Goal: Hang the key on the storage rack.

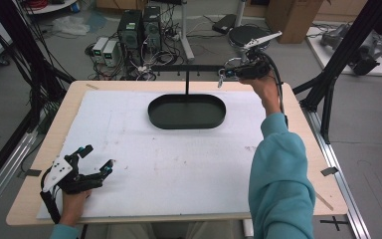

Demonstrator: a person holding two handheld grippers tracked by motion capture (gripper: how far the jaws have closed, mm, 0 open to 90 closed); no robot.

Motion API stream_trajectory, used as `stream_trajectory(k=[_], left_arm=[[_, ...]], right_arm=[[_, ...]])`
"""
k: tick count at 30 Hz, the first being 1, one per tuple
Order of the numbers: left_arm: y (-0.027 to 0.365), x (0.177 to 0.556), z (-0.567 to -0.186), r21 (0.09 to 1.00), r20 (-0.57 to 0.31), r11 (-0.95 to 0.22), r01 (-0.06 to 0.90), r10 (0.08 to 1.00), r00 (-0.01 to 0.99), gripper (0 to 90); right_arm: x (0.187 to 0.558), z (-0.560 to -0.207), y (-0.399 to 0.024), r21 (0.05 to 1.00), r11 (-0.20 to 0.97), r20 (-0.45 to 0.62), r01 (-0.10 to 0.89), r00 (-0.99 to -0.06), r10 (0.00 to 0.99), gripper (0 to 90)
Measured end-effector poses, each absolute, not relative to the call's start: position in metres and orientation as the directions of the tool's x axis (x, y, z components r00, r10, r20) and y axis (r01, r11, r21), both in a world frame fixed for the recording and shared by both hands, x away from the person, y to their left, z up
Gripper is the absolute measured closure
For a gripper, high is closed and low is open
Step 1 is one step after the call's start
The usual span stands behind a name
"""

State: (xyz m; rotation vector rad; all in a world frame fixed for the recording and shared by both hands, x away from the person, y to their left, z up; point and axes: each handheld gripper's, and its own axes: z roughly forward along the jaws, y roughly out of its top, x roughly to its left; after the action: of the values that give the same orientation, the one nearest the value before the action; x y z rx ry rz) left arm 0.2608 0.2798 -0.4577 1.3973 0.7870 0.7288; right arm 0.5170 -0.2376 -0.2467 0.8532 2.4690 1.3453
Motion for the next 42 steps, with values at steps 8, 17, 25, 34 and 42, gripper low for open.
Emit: stream_trajectory(k=[8,17,25,34,42], left_arm=[[0.28,0.261,-0.458,0.999,-0.05,0.049,0.016,0.828,0.559,8.2],[0.28,0.261,-0.458,0.999,-0.049,0.048,0.017,0.828,0.559,8.1],[0.28,0.261,-0.458,0.998,-0.054,0.053,0.017,0.829,0.557,8.1],[0.28,0.261,-0.458,0.999,-0.05,0.048,0.017,0.829,0.557,8.2],[0.28,0.261,-0.458,0.998,-0.054,0.053,0.018,0.829,0.557,8.2]], right_arm=[[0.528,-0.252,-0.231,0.801,0.439,0.098,0.406,-0.813,0.574,89.0],[0.534,-0.259,-0.229,0.785,0.45,0.104,0.425,-0.807,0.581,89.0],[0.538,-0.264,-0.229,0.771,0.458,0.108,0.443,-0.799,0.591,89.0],[0.542,-0.268,-0.228,0.767,0.462,0.101,0.445,-0.796,0.597,89.0],[0.544,-0.27,-0.229,0.769,0.454,0.107,0.449,-0.792,0.602,89.0]])
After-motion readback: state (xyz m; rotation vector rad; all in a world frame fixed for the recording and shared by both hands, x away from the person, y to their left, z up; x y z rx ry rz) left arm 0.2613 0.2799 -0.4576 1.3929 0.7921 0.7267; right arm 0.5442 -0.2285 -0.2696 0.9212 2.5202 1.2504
